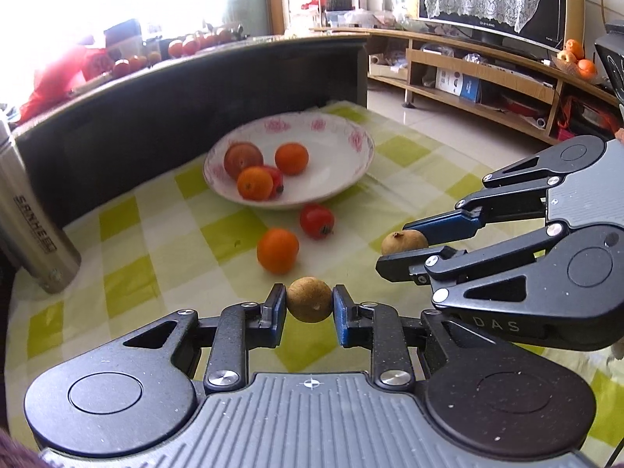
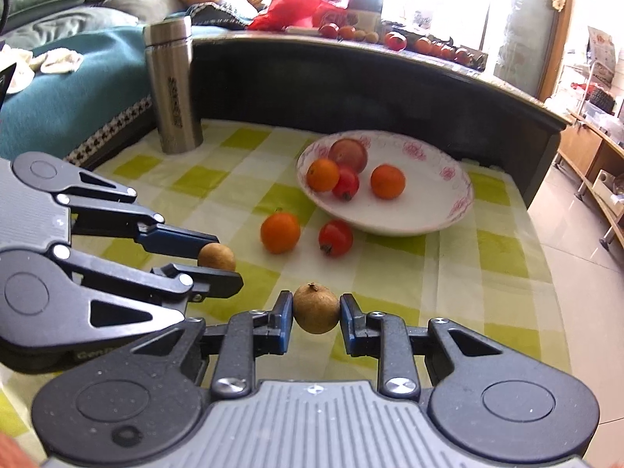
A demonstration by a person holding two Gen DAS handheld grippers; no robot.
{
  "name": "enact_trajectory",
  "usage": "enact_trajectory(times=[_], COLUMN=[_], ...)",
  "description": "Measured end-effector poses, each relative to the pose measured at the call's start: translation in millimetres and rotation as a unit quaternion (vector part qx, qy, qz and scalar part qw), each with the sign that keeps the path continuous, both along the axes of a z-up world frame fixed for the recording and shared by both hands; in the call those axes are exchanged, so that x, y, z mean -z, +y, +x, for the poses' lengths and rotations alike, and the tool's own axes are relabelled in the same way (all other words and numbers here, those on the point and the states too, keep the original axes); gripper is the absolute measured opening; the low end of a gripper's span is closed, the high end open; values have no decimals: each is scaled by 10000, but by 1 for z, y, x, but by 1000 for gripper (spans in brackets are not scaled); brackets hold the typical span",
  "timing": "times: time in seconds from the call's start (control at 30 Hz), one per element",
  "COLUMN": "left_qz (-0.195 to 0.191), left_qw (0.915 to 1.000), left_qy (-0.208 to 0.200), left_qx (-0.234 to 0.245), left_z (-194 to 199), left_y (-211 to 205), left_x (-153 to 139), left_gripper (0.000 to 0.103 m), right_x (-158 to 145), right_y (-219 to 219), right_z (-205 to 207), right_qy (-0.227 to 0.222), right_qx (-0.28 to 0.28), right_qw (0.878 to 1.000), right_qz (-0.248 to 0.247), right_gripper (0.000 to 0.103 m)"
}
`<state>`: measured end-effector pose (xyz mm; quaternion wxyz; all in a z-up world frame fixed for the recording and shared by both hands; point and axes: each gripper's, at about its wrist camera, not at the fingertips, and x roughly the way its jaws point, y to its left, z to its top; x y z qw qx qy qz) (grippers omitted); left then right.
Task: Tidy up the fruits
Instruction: 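Lift both brown fruits and carry them toward the white plate, then lower both brown fruits into the plate and open both grippers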
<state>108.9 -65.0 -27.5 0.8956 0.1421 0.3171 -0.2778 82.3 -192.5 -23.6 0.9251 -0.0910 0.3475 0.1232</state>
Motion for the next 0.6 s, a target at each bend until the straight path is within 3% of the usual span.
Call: enact_trajectory(times=[0.27,0.6], left_qz=[-101,-139], left_qw=[9993,9978], left_qy=[-348,-636], left_qx=[-17,-142], left_z=[18,75], left_y=[-12,-37], left_x=[-19,-29], left_gripper=[32,32], right_x=[-19,-32], right_y=[-11,-34], right_z=[22,83], right_qy=[-231,-358], right_qx=[297,648], right_qw=[9992,9969], right_qz=[136,276], right_gripper=[33,33])
